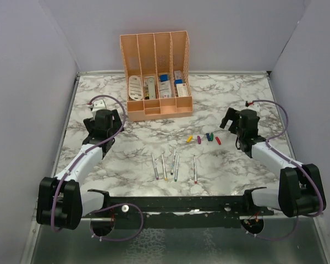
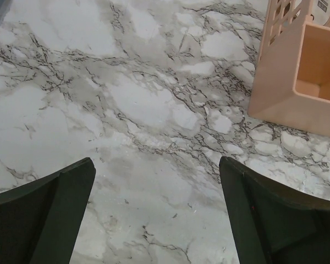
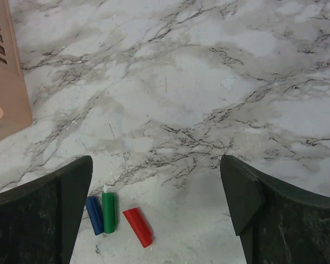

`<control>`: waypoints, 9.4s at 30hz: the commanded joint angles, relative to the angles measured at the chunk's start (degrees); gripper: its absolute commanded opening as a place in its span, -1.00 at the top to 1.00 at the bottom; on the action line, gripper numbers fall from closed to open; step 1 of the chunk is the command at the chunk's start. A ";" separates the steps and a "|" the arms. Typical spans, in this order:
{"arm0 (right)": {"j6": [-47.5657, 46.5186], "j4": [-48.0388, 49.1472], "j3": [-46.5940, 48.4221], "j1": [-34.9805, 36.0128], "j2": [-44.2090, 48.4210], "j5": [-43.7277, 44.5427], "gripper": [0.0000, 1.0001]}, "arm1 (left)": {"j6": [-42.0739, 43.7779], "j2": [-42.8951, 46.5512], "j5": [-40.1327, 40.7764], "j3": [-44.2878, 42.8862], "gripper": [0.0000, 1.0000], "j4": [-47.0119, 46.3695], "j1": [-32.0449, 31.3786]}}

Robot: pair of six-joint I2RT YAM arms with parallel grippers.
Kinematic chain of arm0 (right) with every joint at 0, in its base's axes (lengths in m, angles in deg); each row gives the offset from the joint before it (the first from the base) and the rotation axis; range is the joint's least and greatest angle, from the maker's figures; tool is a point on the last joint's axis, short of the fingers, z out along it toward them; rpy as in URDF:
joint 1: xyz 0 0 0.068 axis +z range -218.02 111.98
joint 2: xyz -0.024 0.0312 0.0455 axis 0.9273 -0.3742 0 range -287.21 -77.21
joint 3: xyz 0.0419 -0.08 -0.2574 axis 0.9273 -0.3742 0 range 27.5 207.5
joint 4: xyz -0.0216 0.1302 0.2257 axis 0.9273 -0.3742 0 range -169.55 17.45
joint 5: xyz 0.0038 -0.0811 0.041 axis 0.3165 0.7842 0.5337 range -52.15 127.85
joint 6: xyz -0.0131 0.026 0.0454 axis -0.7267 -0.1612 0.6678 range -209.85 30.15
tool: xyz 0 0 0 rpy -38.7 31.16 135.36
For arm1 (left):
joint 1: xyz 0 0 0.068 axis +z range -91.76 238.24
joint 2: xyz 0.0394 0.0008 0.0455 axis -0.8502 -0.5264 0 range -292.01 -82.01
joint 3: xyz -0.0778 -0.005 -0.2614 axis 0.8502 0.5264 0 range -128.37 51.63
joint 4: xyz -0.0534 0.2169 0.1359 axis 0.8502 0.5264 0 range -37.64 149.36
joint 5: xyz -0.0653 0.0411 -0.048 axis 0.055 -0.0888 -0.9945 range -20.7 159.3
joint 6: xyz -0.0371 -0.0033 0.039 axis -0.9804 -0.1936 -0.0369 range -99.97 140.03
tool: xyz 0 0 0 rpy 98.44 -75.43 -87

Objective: Insert the pens into the pen caps

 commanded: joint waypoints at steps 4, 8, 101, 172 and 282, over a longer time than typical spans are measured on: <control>2.22 -0.51 2.09 -0.05 -0.54 0.49 -1.00 | -0.50 -1.75 -2.48 -0.01 -0.98 -0.38 -0.10; 2.15 -1.19 2.99 -0.07 -1.21 0.57 -1.00 | -0.70 -2.87 -2.76 -0.49 -0.98 -0.30 -0.10; 0.21 -39.38 48.89 53.91 -43.01 -10.23 0.32 | -6.70 21.49 -4.31 6.10 -0.98 15.47 -6.60; 12.79 27.63 11.87 33.43 -8.87 -14.78 0.98 | -0.35 -9.83 -72.98 -6.86 -0.82 -26.87 -11.70; 9.76 -31.14 25.79 26.99 -25.66 7.62 0.22 | 5.22 -5.50 -57.10 -6.19 1.00 -12.58 -14.10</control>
